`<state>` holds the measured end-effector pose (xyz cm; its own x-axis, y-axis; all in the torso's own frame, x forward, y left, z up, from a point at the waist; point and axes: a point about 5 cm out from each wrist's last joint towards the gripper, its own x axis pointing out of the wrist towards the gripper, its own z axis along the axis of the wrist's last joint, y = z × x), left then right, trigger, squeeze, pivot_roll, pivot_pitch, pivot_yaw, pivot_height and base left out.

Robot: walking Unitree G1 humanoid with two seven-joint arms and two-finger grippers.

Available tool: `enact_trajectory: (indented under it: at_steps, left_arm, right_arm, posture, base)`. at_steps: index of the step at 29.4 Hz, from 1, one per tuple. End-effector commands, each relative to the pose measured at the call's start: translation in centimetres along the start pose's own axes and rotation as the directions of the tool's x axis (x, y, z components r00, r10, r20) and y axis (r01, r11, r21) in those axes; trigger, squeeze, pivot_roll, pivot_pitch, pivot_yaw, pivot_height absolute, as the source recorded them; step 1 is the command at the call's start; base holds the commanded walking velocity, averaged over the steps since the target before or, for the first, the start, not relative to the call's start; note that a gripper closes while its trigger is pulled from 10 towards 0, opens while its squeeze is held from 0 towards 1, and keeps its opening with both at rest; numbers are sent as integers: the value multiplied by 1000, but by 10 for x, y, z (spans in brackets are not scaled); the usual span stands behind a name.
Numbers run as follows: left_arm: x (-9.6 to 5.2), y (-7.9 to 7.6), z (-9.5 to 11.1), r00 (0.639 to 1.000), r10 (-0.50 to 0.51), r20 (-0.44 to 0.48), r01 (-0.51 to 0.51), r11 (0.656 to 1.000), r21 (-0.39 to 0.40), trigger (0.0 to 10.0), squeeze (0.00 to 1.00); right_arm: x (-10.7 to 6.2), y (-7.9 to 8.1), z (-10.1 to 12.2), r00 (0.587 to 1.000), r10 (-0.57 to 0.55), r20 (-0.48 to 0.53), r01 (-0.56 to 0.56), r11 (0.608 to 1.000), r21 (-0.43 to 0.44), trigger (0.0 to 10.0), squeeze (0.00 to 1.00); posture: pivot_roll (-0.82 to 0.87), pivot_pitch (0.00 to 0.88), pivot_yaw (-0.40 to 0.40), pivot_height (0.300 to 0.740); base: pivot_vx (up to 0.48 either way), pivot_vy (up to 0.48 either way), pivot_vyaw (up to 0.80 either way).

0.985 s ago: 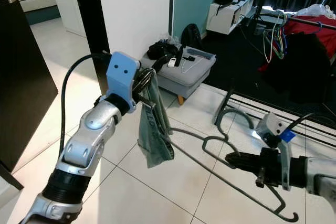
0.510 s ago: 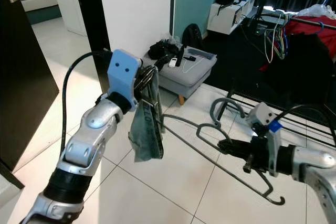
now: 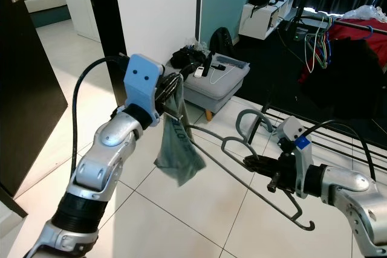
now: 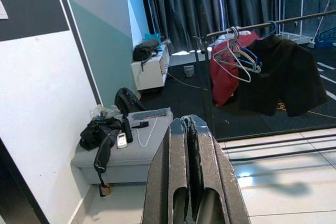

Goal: Hang hanger

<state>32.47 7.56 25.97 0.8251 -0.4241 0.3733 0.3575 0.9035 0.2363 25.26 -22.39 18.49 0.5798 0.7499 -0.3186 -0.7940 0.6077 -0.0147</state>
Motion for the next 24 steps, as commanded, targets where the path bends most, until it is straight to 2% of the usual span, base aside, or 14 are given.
enact_trajectory:
  at_steps: [1, 6, 9, 14, 24]
  left_arm:
    - [2, -3, 7, 1000, -10, 22, 10, 1000, -6, 10000, 0]
    - [2, -4, 6, 1000, -15, 16, 15, 1000, 1, 10000, 0]
    - [2, -2, 5, 1000, -12, 13, 12, 1000, 7, 10000, 0]
    - [1, 3, 4, 1000, 3, 10, -3, 1000, 14, 10000, 0]
    - [2, 3, 5, 1000, 0, 14, -1, 1000, 16, 10000, 0]
  right_arm:
    - [3, 6, -1, 999, 44, 0, -44, 999, 11, 10000, 0]
    - [-6, 6, -2, 998, 63, -9, -62, 998, 16, 10000, 0]
    - [-20, 4, -1, 998, 64, -17, -64, 998, 23, 10000, 0]
    - [-33, 5, 0, 997, 70, -30, -69, 997, 25, 10000, 0]
    - [-31, 10, 0, 995, 94, -24, -94, 995, 29, 10000, 0]
  posture:
    - [-21, 36, -69, 740]
    - [-23, 37, -65, 740]
    - [-26, 38, -62, 740]
    - [-31, 38, -61, 740]
    - [-28, 29, -60, 740]
  base:
    - [0, 0, 0]
    - [0, 0, 0]
    - [0, 0, 0]
    - [0, 0, 0]
    - [0, 0, 0]
